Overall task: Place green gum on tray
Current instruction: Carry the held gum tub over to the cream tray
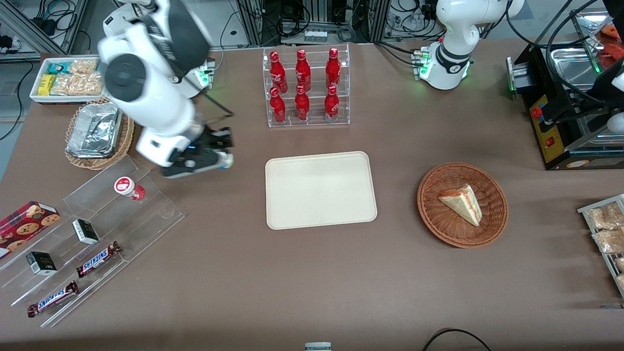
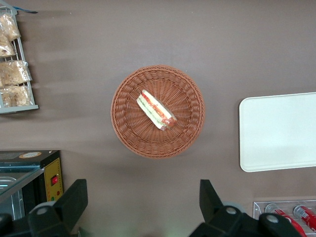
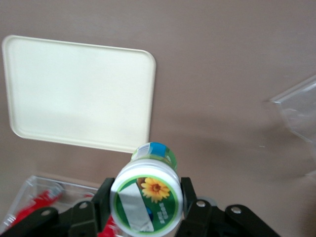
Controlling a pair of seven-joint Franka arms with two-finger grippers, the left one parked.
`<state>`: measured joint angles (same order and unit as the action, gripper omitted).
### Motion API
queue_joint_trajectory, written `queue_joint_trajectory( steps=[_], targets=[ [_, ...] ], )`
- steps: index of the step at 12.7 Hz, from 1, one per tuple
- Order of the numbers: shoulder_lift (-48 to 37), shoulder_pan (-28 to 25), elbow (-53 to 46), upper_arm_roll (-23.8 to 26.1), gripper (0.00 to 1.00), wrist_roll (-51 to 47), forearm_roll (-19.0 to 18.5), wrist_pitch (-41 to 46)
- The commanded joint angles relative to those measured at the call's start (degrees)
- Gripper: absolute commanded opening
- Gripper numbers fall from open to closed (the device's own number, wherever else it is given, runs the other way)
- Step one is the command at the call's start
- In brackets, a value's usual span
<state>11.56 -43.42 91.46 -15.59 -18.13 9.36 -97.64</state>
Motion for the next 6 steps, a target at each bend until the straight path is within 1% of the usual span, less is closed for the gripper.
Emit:
queue_joint_trajectory(
  steps=[1, 4, 6],
  targets=[
    [8.55, -2.98, -7.43, -0.76, 0.0, -7.25, 1.98, -3.76],
    [12.6, -7.02, -7.43, -0.76, 0.0, -13.83, 2.07, -8.86],
    [15.41, -9.04, -7.43, -0.76, 0.0, -15.52, 2.07, -11.51]
  ],
)
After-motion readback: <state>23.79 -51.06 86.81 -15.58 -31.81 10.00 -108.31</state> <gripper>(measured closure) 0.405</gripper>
